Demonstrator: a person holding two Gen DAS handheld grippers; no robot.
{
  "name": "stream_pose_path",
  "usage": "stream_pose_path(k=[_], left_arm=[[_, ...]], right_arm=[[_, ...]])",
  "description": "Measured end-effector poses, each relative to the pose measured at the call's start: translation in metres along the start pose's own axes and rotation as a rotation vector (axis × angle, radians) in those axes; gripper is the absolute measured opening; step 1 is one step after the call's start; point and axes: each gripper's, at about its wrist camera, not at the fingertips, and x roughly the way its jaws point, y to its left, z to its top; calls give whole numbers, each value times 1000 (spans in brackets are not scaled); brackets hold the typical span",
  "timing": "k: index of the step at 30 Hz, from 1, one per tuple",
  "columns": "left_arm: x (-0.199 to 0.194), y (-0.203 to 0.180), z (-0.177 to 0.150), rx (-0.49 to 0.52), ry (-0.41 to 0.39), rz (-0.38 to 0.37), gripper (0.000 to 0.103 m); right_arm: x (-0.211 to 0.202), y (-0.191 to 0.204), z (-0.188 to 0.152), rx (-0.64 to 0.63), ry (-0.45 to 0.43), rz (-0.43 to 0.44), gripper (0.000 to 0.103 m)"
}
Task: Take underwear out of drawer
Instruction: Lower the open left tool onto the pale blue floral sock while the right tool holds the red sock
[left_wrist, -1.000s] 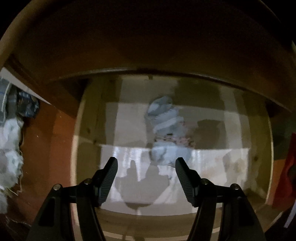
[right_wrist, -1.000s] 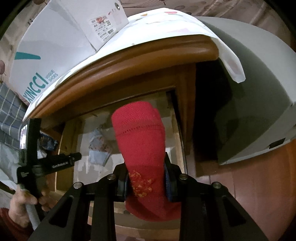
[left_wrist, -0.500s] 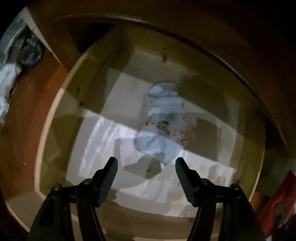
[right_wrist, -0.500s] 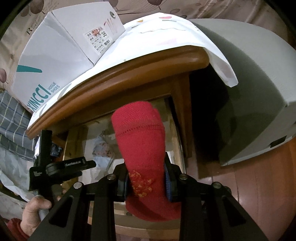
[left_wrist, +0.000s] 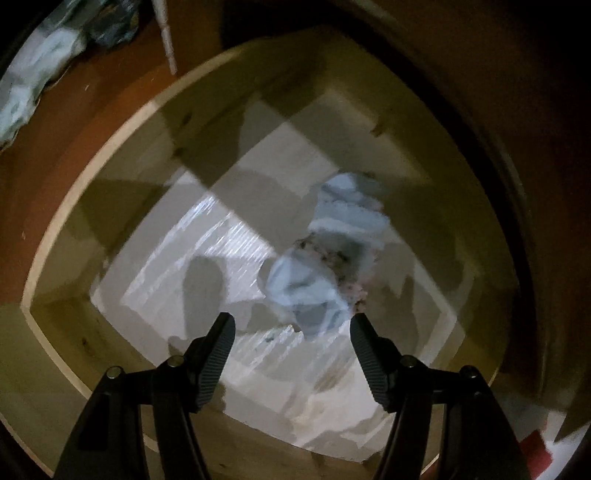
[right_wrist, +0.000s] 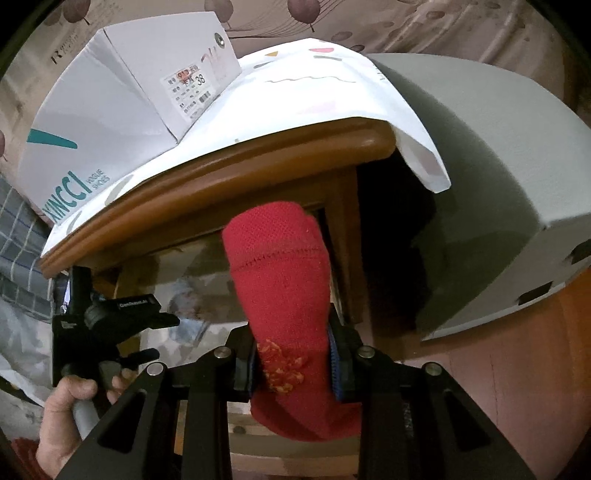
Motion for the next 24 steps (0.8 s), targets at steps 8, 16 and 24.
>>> stream_pose_path(k=[8, 16, 24], left_arm=[[13, -8, 3, -14, 14, 48, 66], [27, -18, 14, -50, 28, 34, 66], [29, -13, 20, -118, -19, 11, 66]], right_arm=[[-3, 2, 2, -44, -29, -139, 27], [-2, 3, 2, -58, -23, -146, 27], [3, 9, 2, -66, -11, -128, 27]])
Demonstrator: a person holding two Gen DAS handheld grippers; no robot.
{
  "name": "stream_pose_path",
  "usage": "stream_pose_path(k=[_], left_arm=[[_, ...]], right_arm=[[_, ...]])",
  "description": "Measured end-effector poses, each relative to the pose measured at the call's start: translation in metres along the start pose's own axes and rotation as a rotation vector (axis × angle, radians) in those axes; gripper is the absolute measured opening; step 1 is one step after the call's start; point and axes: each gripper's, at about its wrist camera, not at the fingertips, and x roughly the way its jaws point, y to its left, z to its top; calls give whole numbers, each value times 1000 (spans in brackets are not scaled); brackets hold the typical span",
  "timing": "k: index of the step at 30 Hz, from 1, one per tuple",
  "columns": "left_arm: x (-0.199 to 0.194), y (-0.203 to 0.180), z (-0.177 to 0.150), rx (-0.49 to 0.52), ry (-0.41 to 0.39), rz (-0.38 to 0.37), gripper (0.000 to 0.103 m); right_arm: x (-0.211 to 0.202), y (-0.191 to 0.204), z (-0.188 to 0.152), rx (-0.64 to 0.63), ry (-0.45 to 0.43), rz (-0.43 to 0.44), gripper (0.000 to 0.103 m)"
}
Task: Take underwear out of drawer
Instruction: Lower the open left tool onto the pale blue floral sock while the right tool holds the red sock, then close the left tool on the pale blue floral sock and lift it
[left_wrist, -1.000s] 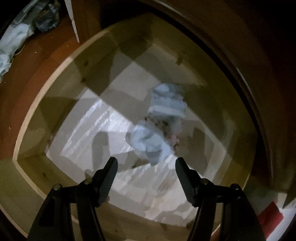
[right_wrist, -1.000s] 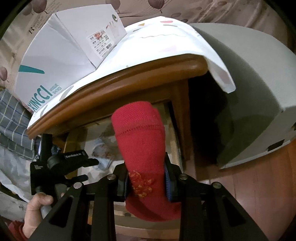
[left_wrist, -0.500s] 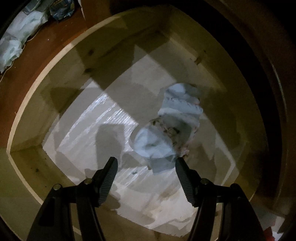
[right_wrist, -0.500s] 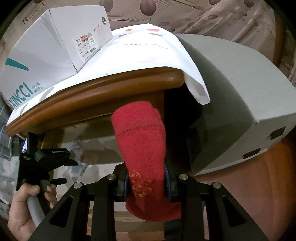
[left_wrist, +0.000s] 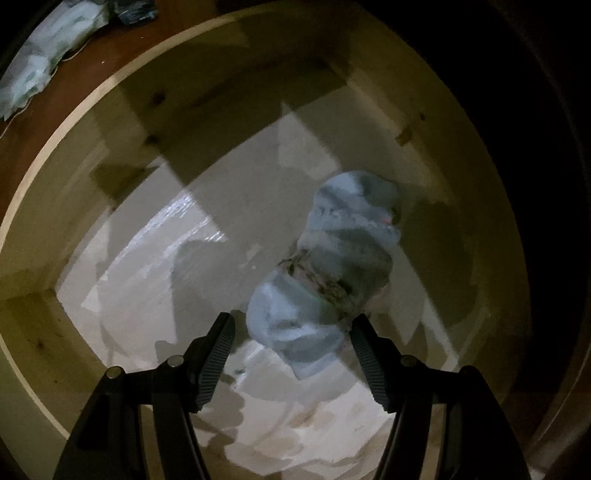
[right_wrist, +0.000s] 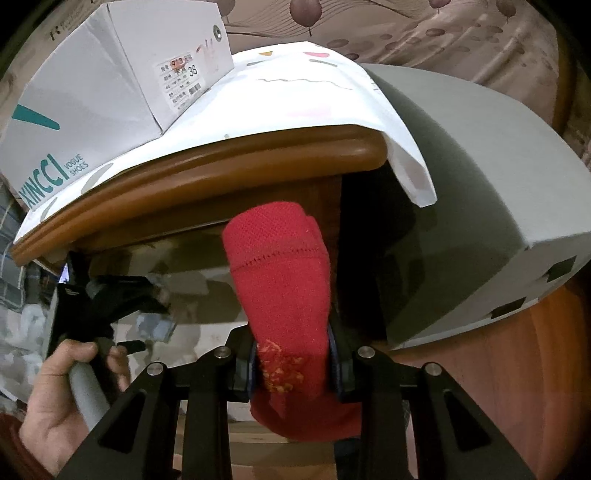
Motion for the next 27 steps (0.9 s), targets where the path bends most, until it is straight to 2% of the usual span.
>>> stream_pose_path(k=[5, 13, 15, 16, 17, 20, 23, 27], left_arm=[[-3, 0, -1, -58, -50, 27, 68], [0, -6, -9, -82, -102, 105, 69], [-2, -4, -8, -106, -120, 116, 66], [-4, -3, -8, -118, -134, 113, 56], [-7, -4, -10, -109, -148, 106, 43], [-10, -10, -11, -58, -161, 125, 31], [-12, -11, -10, -31, -146, 112, 24], [-17, -13, 0, 10, -114, 93, 19]], right_arm=[[3, 2, -1, -12, 8, -16, 27], [3, 0, 0, -9, -3, -62, 27], [4, -1, 0, -4, -2, -68, 27], [5, -1, 1, 0, -2, -75, 27], [6, -2, 1, 3, 1, -75, 27], [10, -2, 1, 22, 13, -73, 27], [13, -1, 1, 29, 23, -52, 27], [13, 0, 1, 23, 22, -52, 27]])
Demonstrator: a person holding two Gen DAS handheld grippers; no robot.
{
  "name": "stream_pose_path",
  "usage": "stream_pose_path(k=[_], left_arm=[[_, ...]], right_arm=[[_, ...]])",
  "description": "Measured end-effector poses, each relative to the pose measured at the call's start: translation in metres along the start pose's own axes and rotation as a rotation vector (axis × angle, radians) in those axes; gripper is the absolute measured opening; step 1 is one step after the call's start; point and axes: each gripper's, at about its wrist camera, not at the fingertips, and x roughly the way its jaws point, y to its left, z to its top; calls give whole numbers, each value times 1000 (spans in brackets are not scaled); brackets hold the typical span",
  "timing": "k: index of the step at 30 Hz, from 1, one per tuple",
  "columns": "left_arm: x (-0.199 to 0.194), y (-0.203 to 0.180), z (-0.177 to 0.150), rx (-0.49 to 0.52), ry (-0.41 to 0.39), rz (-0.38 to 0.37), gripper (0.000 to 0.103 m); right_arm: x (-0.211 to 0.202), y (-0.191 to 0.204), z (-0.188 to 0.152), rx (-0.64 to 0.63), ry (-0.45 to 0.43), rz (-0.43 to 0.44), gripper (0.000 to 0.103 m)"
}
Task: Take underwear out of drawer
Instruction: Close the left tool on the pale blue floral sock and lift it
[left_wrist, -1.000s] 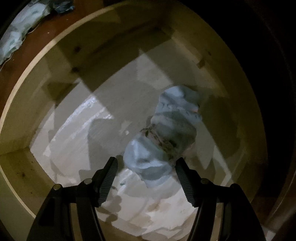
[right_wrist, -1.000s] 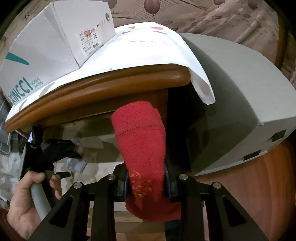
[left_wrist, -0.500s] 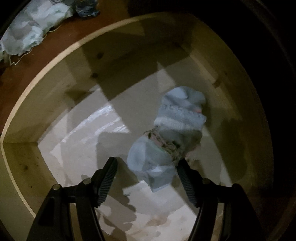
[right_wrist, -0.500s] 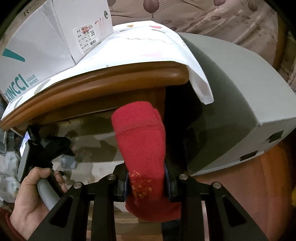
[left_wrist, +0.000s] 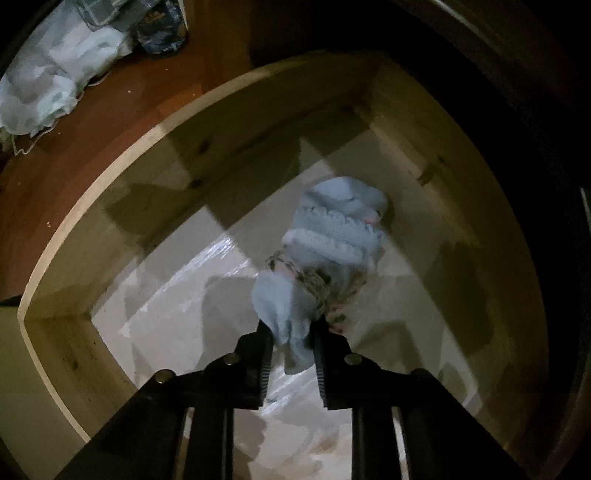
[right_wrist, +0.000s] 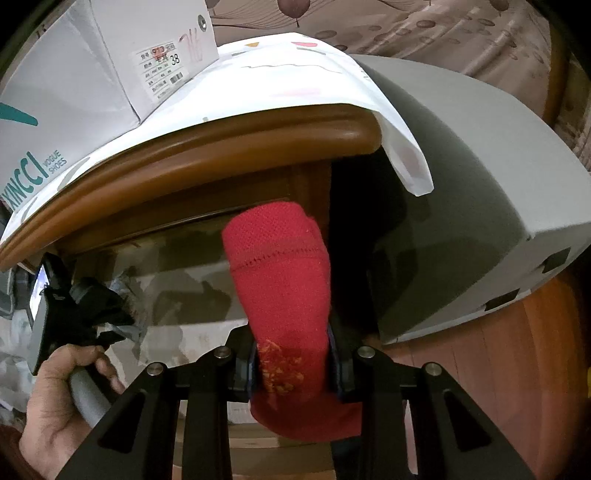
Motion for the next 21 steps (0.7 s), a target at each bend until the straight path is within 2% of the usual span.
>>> stream_pose_path(k=[8, 14, 17, 21], left_arm=[[-18, 8, 10, 85, 41, 12, 17], [-31, 19, 3, 147, 53, 15, 17], [-36, 22, 10, 167, 59, 2, 17], [-40, 22, -1, 194, 56, -17, 17]], right_arm=[[2, 2, 0, -19, 5, 10, 27], [4, 2, 0, -34, 10, 19, 27], [4, 1, 1, -38, 8, 20, 27], [6, 0, 1, -36, 17, 27, 27]])
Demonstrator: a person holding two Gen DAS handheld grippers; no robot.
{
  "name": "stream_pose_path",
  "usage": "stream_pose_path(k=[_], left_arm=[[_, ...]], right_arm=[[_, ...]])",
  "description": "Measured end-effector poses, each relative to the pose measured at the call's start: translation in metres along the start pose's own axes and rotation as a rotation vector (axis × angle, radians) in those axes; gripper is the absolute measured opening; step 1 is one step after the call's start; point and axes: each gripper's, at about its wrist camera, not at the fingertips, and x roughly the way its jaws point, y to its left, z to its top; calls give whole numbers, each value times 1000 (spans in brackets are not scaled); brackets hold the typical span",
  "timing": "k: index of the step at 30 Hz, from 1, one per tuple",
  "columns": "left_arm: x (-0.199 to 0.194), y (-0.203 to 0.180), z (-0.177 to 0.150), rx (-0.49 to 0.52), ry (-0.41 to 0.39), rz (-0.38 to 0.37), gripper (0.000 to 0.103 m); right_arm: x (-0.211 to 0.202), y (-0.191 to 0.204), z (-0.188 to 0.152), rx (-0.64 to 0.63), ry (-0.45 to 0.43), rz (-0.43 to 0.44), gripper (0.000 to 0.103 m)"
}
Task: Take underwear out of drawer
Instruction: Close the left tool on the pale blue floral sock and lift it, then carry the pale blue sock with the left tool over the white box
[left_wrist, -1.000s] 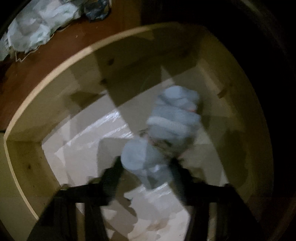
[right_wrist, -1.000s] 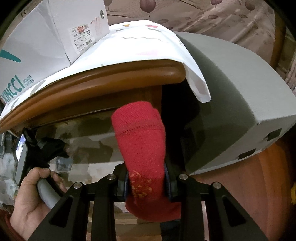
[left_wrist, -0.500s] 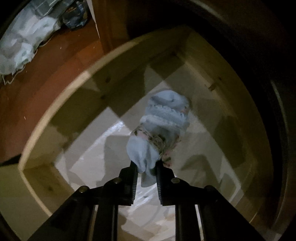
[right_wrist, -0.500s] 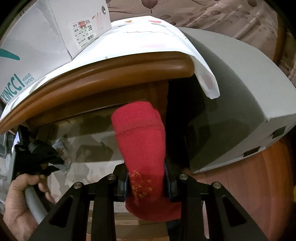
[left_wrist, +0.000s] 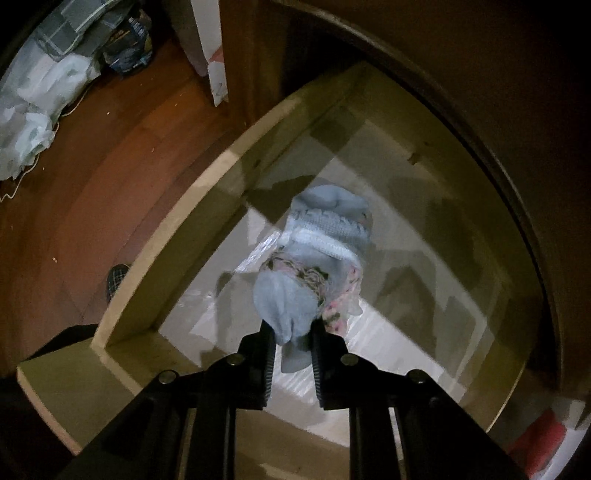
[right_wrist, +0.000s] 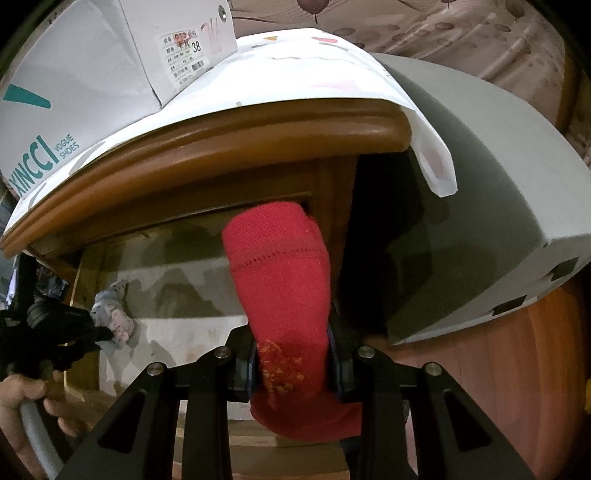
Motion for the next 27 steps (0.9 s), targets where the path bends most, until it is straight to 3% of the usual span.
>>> stream_pose_path(k=[11, 27], left_arm=[[-24, 30, -19, 146, -37, -15, 17], [-78, 20, -45, 531, -216, 35, 17]], right_arm=[[0, 3, -1, -16, 9, 14, 27], [1, 3, 0, -22, 24, 19, 27]])
